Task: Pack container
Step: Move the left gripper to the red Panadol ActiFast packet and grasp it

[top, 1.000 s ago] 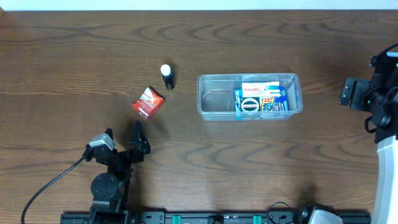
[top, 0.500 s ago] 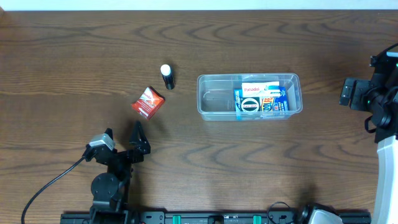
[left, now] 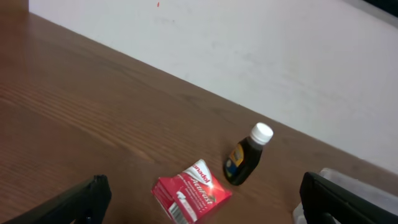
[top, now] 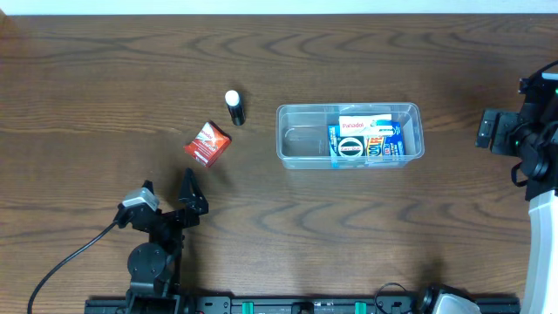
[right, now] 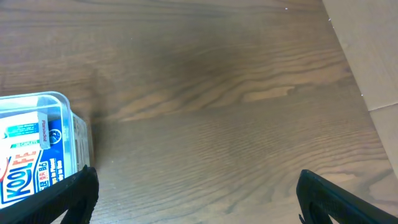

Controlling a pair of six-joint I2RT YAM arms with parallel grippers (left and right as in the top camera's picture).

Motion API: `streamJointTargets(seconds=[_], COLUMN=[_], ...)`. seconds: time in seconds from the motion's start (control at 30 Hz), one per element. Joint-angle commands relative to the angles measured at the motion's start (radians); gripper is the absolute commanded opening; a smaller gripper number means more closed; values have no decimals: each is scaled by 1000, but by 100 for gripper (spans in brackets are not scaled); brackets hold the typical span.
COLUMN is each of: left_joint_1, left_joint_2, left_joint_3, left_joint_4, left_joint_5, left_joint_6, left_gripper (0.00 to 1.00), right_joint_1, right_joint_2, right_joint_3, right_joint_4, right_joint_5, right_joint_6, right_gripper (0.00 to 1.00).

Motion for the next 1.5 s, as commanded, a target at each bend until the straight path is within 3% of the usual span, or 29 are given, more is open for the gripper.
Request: streamJointTargets(seconds=[0.0, 0.13, 0.27, 0.43, 0.53, 0.67, 0.93, 1.17, 1.3, 1.47], left_joint_1=[5, 5, 5, 5, 5, 5, 6, 9, 42, 122], left_joint_2=[17, 128, 354, 771, 1058, 1330, 1513, 1565, 1606, 1664], left_joint_3=[35, 187, 412, 769, 1027, 1269, 1336, 1328, 1328, 1328], left_joint_4=[-67, -183, -277, -537, -774, -902, -835, -834, -855, -835], left_joint_5=[36, 48, 48, 53, 53, 37, 21, 41, 178, 362], left_joint_6=[138, 208, 280, 294, 294, 294, 399, 673, 781, 812], left_gripper=[98, 98, 98, 98, 98, 98, 98, 98, 98, 98], right_joint_1=[-8, -8, -8, -8, -8, -8, -8, -8, -8, -8], right_joint_2=[3, 3, 3, 3, 3, 3, 3, 3, 3, 3], right_joint_3=[7, 7, 7, 7, 7, 7, 7, 7, 7, 7], right_joint_4=[-2, -2, -2, -2, -2, -2, -2, -2, -2, -2], right_joint_5=[-5, -5, -5, -5, -5, -5, -5, -5, -5, -5], right_joint_6=[21, 21, 22, 22, 22, 22, 22, 21, 21, 21], right_gripper=[99, 99, 99, 99, 99, 99, 99, 99, 99, 99])
